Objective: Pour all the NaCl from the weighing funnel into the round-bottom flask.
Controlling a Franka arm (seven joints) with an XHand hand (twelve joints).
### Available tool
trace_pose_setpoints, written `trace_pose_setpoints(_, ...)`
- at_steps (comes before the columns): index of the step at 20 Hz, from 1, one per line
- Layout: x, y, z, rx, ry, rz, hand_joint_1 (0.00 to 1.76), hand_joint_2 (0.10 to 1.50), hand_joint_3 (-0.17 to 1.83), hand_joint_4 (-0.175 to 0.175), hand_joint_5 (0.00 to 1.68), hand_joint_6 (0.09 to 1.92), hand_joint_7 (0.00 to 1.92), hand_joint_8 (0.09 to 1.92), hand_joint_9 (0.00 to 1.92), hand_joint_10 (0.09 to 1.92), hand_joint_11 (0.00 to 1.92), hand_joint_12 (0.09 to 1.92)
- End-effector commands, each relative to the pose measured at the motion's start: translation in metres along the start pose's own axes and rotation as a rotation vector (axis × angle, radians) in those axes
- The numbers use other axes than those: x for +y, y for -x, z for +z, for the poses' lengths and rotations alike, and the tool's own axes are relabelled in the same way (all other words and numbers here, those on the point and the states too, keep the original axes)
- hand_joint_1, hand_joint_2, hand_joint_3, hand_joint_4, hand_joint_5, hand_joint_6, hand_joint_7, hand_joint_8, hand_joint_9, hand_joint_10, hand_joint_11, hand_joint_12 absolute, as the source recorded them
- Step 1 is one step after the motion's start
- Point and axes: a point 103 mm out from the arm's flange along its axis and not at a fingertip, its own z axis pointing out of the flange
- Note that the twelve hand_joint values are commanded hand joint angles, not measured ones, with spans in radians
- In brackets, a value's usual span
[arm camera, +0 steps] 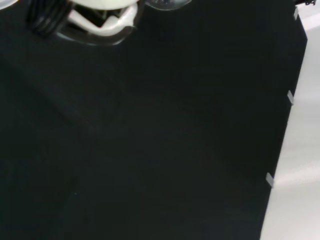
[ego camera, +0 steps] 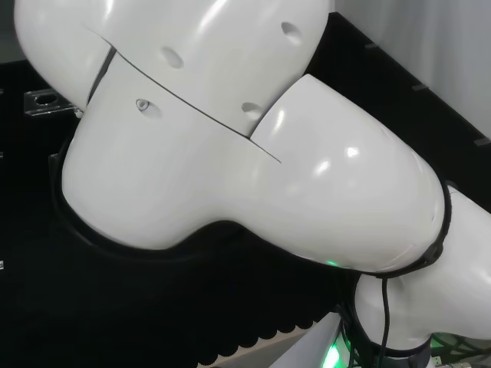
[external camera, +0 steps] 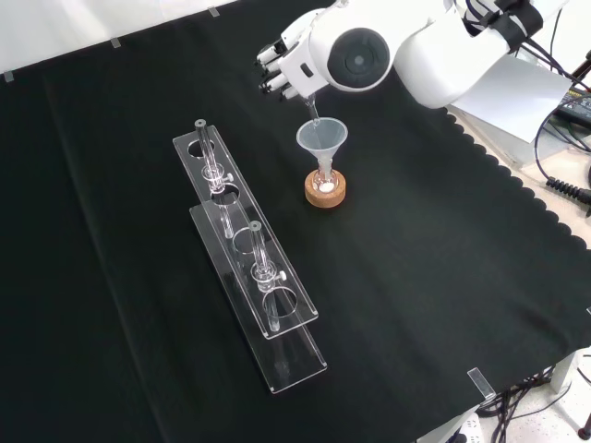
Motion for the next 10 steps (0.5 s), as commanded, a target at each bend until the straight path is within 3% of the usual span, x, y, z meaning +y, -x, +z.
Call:
trace_pose_setpoints(1, 0.001, 0.005, 0.007, 0.058, 0.006, -0.012, 1.11, 0.67, 0.68, 0.175, 1.22, 0.78, 0.55, 0.64, 0.94, 0.34, 0.82, 1.02)
trace_pose_setpoints(4, 0.002, 0.009, 0.011, 0.122, 0.011, -0.021, 1.11, 0.67, 0.68, 0.175, 1.22, 0.79, 0.55, 0.64, 0.94, 0.34, 0.82, 1.02)
trace_pose_setpoints(10, 0.006, 0.012, 0.018, 0.176, 0.023, -0.031, 1.11, 0.67, 0.68, 0.175, 1.22, 0.79, 0.55, 0.64, 0.94, 0.34, 0.81, 1.02)
